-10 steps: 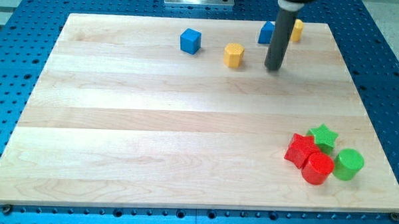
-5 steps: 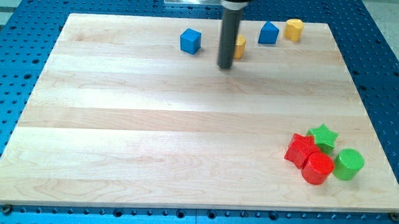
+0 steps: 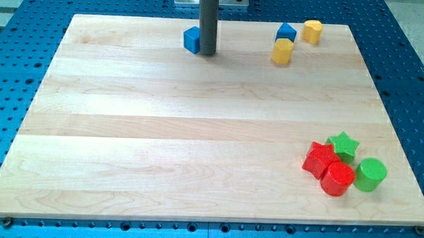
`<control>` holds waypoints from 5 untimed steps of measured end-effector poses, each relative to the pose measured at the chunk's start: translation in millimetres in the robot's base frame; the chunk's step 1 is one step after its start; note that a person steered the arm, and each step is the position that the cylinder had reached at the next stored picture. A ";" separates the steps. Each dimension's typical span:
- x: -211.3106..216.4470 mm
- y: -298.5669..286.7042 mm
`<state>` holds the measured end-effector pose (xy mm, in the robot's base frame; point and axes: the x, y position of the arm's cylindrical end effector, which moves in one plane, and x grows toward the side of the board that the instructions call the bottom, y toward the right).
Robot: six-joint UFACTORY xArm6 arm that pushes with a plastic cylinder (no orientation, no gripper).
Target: Move the cube to the center right of the board
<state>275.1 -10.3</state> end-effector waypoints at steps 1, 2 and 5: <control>-4.9 44.2; -36.9 42.5; 30.4 -57.2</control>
<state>305.5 -67.4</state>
